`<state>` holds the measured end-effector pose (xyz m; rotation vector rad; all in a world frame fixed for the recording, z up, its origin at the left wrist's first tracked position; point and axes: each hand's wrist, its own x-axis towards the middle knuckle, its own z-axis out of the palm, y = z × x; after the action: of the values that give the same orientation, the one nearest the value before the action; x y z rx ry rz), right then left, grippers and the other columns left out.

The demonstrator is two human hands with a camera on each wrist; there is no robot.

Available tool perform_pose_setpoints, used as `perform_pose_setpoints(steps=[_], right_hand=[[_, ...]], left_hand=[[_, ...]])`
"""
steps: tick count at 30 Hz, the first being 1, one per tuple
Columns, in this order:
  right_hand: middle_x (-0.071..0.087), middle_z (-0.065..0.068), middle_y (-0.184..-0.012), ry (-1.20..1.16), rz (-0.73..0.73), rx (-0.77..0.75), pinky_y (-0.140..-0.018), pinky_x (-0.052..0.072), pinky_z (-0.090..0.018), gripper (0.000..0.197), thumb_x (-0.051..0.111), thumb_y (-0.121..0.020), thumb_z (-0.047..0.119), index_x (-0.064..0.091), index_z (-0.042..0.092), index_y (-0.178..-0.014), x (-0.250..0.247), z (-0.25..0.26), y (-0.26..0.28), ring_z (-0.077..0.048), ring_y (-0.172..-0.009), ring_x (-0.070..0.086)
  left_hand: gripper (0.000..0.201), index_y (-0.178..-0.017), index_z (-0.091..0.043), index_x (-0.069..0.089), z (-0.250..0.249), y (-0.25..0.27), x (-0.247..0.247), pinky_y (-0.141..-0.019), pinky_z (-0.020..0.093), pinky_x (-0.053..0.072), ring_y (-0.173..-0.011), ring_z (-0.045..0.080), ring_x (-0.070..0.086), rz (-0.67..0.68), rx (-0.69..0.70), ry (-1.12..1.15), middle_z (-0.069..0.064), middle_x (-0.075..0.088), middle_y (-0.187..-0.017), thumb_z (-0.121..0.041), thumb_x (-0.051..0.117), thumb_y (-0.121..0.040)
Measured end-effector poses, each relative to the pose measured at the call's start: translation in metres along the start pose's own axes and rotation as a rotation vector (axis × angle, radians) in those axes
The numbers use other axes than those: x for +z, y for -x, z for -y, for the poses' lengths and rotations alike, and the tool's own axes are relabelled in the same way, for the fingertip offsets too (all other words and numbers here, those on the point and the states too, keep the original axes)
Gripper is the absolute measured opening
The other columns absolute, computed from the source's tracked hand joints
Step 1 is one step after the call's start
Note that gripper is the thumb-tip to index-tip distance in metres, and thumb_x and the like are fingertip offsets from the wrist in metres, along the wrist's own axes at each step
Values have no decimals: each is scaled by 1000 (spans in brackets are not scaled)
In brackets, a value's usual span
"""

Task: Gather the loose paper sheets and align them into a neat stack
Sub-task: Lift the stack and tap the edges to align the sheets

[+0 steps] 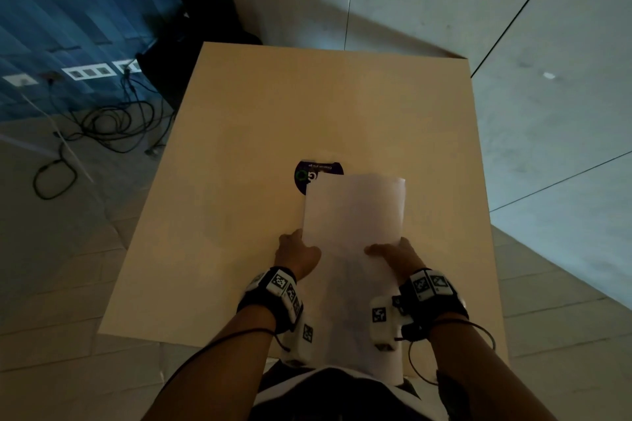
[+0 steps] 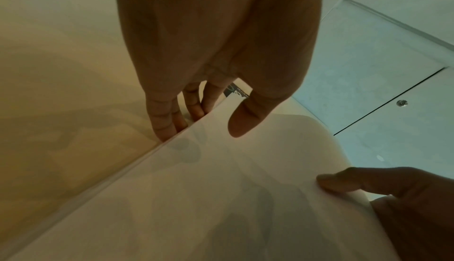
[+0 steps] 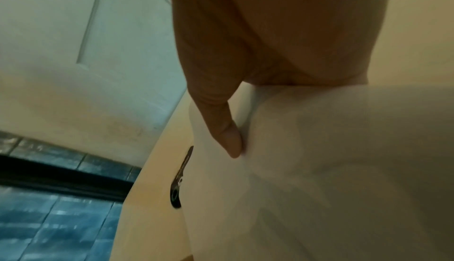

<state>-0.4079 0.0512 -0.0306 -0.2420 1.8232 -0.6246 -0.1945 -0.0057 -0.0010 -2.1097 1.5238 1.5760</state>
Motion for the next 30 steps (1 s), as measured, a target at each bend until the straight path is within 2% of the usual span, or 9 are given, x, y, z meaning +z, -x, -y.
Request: perform_pose_setpoints(steps=[4, 10, 13, 15, 17, 21, 25, 27, 30], right_hand=[[70, -26, -112, -74, 81, 2, -89, 54, -60, 56, 84, -63, 5, 67, -5, -115, -15, 13, 27, -45, -101, 67], [71, -20, -118, -104, 302, -145, -95, 53, -55, 51, 76, -75, -3, 64, 0, -124, -32, 29, 59, -41, -108, 67], [72, -18, -117, -91, 392, -254, -94, 54, -50, 48, 73, -78, -4, 65, 3, -124, -42, 46, 77, -37, -108, 68], [71, -20, -117, -72, 424, -334, -92, 56, -47, 45, 71, -78, -5, 66, 1, -122, -48, 59, 89, -37, -108, 69], [70, -25, -117, -80, 422, -406, -92, 56, -46, 44, 69, -78, -8, 64, -4, -122, -54, 73, 98, -38, -108, 68], [68, -31, -113, -146, 357, -562, -90, 56, -48, 48, 74, -70, -4, 62, -12, -116, -69, 101, 114, -36, -99, 68], [76, -16, -104, -143, 297, -698, -84, 58, -35, 43, 78, -68, 1, 70, 1, -110, -79, 122, 127, -28, -97, 73], [78, -7, -101, -161, 249, -753, -78, 57, -25, 40, 74, -74, -7, 70, 7, -111, -80, 129, 131, -19, -94, 74], [76, -5, -103, -206, 185, -813, -76, 58, -22, 43, 72, -76, -11, 68, 7, -115, -79, 133, 134, -14, -94, 74]], left_hand=[[73, -141, -16, 43, 5, -2, 1, -107, 42, 41, -124, 37, 47, -8, 18, 35, 16, 43, -141, -38, 53, -72], [91, -151, -22, 21, 18, -4, -5, -108, 45, 40, -135, 31, 39, -44, 15, 360, 12, 28, -153, -23, 74, -78], [107, -153, -29, 8, 24, 4, -18, -104, 48, 42, -135, 29, 42, 87, 64, 556, 6, 31, -154, -20, 80, -74], [106, -153, -33, 3, 23, 11, -30, -87, 39, 49, -121, 22, 59, 219, 139, 624, 5, 45, -143, -11, 75, -78], [93, -152, -32, 16, 12, 17, -45, -79, 34, 52, -103, 17, 68, 230, 226, 631, 6, 59, -128, -6, 71, -81], [73, -139, -20, 49, -22, 37, -77, -99, 45, 50, -114, 23, 63, 114, 397, 561, 6, 66, -125, -17, 80, -73], [52, -130, -14, 59, -54, 59, -100, -97, 39, 50, -111, 19, 63, 25, 568, 490, 1, 64, -127, -17, 74, -81], [45, -127, -8, 60, -67, 65, -107, -91, 25, 53, -99, 5, 66, -59, 641, 502, 2, 65, -120, -10, 70, -83], [39, -124, -8, 61, -76, 67, -109, -74, 4, 50, -84, -17, 63, -172, 725, 481, -2, 65, -111, -5, 67, -85]])
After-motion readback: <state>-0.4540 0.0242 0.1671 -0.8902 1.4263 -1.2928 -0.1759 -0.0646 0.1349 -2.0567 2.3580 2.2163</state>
